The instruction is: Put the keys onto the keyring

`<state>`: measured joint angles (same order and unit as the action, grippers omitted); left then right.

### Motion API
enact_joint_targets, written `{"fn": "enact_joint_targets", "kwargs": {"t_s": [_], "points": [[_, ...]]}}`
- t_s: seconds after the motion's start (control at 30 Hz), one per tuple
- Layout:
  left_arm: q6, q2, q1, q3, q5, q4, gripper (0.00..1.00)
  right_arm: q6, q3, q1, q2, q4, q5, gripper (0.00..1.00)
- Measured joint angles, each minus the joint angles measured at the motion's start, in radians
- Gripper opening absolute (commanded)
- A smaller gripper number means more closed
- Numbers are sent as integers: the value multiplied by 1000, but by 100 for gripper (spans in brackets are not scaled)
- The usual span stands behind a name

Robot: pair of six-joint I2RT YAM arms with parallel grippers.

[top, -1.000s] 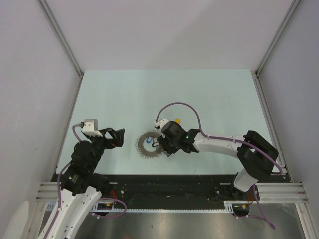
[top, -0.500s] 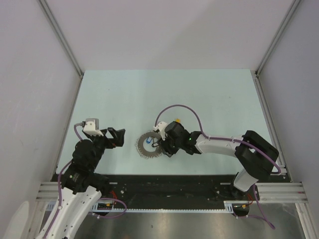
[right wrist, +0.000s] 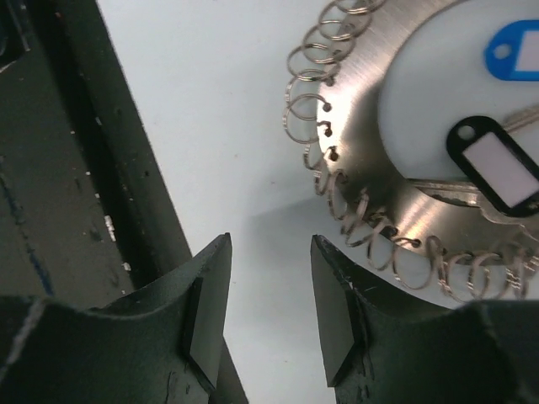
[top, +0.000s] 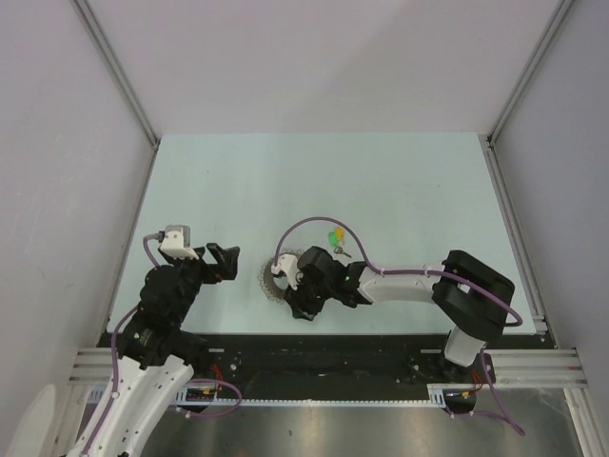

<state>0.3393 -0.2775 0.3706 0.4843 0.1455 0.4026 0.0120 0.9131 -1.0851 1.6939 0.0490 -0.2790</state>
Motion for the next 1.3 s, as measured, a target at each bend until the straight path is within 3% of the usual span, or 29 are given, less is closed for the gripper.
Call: {"fn": "enact_joint_targets", "kwargs": {"t_s": [0.3, 0.53, 0.77, 1.07, 1.3], "points": [[0, 1, 0, 0, 0, 0, 100, -1, 6, 42, -85, 48, 190, 52], [0, 1, 0, 0, 0, 0, 100, -3, 11, 136, -49, 50, 214, 45], [0, 1, 0, 0, 0, 0, 100, -1, 11, 102, 24, 40, 156, 36], [0, 2, 0, 0, 0, 0, 99, -14, 13, -21, -2, 32, 149, 42], [0, 2, 0, 0, -1, 0, 100, -26, 15, 14, -116, 55, 276, 41]]}}
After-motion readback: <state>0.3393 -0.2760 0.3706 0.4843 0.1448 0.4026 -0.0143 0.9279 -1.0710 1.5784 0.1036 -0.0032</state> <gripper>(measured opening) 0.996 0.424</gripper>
